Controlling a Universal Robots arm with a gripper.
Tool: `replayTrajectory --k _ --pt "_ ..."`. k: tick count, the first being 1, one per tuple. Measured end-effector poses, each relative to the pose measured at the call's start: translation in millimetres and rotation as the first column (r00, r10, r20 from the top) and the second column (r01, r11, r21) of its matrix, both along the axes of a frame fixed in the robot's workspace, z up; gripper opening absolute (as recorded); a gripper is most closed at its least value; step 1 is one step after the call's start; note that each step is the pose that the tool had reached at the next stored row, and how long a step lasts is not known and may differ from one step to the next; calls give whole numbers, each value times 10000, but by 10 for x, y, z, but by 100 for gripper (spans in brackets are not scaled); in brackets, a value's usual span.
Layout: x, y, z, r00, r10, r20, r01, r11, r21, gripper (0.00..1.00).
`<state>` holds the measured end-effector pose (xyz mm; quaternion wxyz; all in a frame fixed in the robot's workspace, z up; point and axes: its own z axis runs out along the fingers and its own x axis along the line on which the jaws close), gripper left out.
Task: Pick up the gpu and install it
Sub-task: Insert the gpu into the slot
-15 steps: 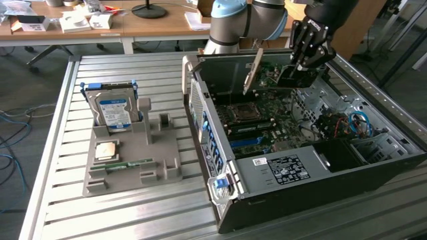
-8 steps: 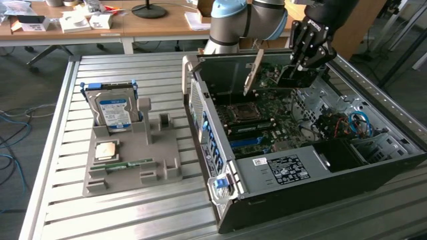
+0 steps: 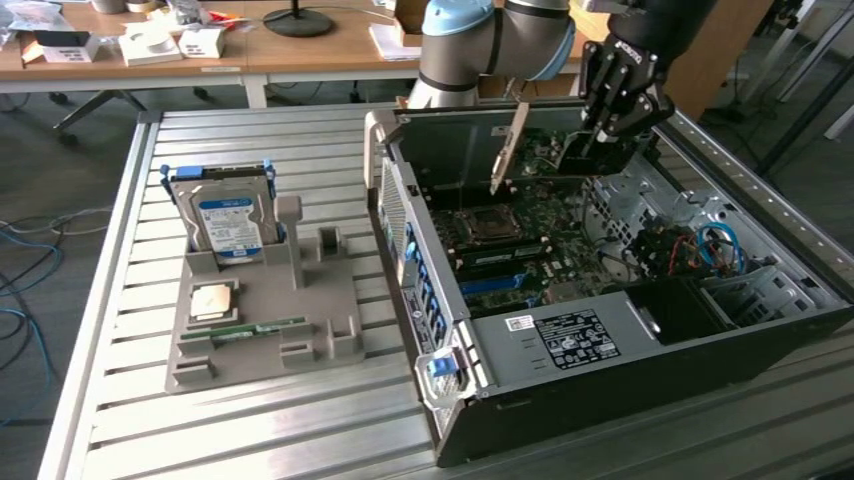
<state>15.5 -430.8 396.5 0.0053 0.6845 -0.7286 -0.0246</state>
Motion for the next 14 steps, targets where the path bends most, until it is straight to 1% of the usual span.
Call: replayTrajectory --k 1,2,4,5,6,7,8,11,14 --pt "-6 0 -1 10000 8 98 -8 10000 5 26" --pt "-8 0 -1 9999 11 125 -11 10000 5 26" --pt "-9 0 -2 9999 13 131 -13 10000 4 26" --pt "-21 -1 -6 9999 15 170 -15 10000 16 26" --pt "-35 -1 -11 9997 19 225 -20 10000 29 26" --pt "-44 -1 -18 9997 23 259 -24 10000 39 26" --pt "-49 -1 -19 9996 26 273 -27 10000 40 26" --pt "-49 -1 -21 9996 29 274 -30 10000 42 26" --pt "-54 -2 -54 9996 29 275 -30 10000 43 26"
